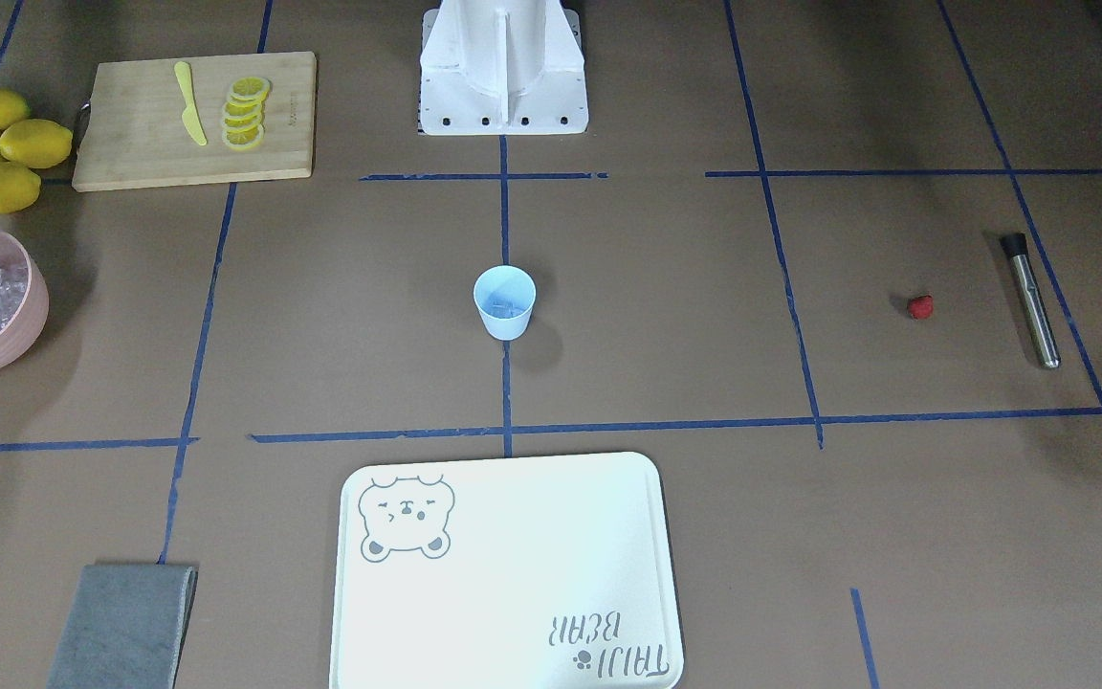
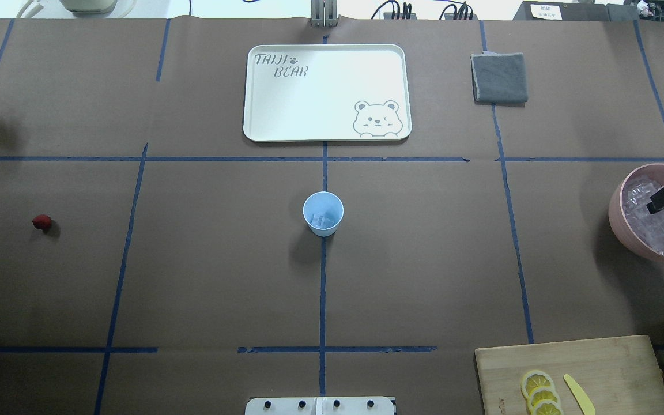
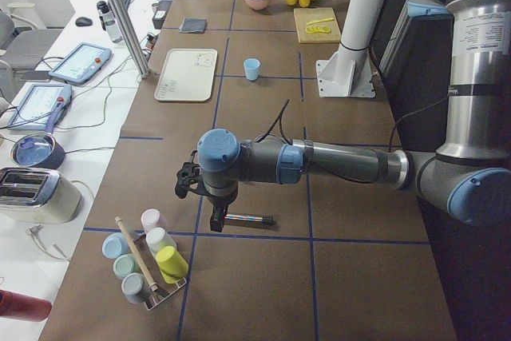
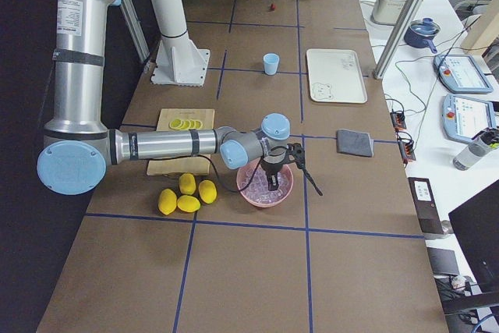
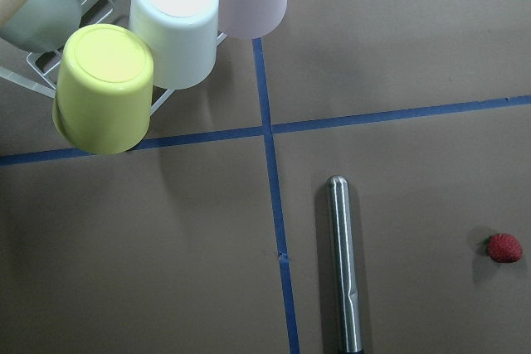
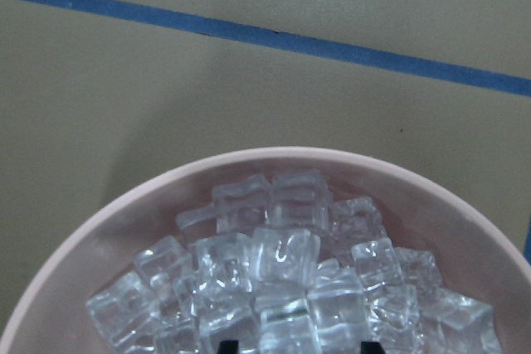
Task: Mash ice and strawberries in cup
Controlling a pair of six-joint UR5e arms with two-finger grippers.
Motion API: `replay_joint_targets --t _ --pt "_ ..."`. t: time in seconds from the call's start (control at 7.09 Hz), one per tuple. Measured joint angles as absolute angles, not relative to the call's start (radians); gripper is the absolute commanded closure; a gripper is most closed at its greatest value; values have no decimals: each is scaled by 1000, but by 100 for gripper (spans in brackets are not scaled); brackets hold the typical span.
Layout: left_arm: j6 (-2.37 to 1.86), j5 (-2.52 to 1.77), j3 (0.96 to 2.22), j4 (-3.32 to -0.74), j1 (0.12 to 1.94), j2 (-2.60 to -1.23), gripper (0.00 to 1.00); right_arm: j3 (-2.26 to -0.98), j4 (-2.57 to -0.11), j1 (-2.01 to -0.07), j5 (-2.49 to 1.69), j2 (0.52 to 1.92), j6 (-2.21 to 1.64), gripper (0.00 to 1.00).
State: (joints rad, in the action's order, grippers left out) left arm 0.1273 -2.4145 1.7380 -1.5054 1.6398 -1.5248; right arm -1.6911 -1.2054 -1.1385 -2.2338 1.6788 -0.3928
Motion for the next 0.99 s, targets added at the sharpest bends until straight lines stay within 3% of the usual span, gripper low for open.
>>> replay_joint_targets --t 0.56,0.99 --pt "127 -2414 1739 -1505 1640 -1525 0 -1722 -1204 -1142 -2237 1693 -390 100" --pt "127 -2414 1738 -1505 1640 -1525 0 -1911 -1353 -1157 -2243 1711 -392 100"
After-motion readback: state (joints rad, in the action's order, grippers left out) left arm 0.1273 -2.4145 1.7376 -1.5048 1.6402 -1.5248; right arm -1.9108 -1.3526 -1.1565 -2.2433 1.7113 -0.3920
